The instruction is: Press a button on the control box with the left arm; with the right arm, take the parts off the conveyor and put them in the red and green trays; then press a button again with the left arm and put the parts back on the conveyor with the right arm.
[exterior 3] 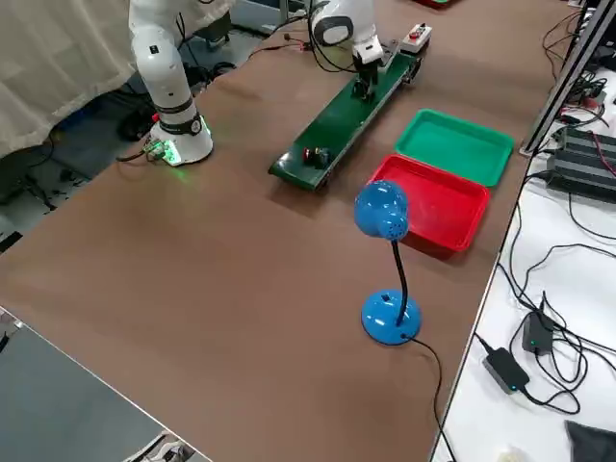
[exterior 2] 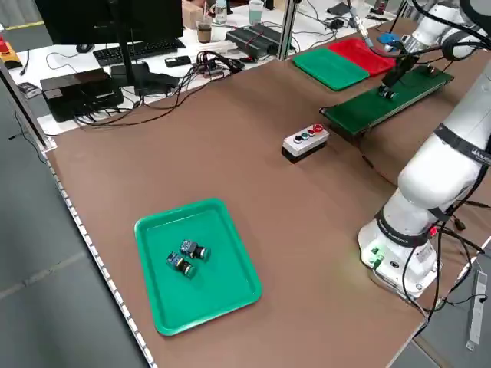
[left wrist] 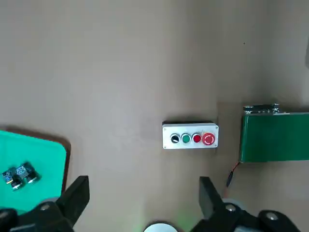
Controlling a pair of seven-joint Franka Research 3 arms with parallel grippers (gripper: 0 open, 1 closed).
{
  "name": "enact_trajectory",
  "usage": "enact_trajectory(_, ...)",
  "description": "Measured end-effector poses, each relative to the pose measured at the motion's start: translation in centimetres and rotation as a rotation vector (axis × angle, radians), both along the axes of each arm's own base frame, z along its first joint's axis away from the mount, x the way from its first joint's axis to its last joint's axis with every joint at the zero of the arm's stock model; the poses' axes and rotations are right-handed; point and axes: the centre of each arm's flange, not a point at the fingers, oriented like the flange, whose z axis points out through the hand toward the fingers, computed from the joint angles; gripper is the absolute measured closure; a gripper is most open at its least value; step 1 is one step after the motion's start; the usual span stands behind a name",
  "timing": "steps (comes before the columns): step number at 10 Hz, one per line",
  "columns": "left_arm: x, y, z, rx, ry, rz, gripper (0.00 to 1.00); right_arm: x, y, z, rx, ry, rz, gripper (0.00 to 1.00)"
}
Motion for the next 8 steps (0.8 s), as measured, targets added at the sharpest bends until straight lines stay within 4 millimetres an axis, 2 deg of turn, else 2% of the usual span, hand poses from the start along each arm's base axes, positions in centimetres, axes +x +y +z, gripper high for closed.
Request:
enact_trajectory(1,0.0,0.0,0.0,0.0,0.0,0.0,0.0,1.8,-0.2,1.6,-0.028,0.037,-0.01,0.01)
enact_trajectory(2,0.0,0.0,0.0,0.0,0.0,0.0,0.0,4.4,-0.5,4.5,-0.06,0.076,-0.003,0.01)
enact_trajectory(4,0.0,0.0,0.0,0.0,0.0,0.0,0.0,10.0,-3.2,11.9,-0.111,0.1,0.051,0.01)
enact_trajectory(6,0.0,0.0,0.0,0.0,0.0,-0.001,0.0,14.3,-8.0,18.9,-0.152,0.103,0.096,0.01)
enact_trajectory(8,0.0,-0.1,0.0,0.0,0.0,-0.001,0.0,17.2,-13.7,23.7,-0.169,0.122,0.07,0.0)
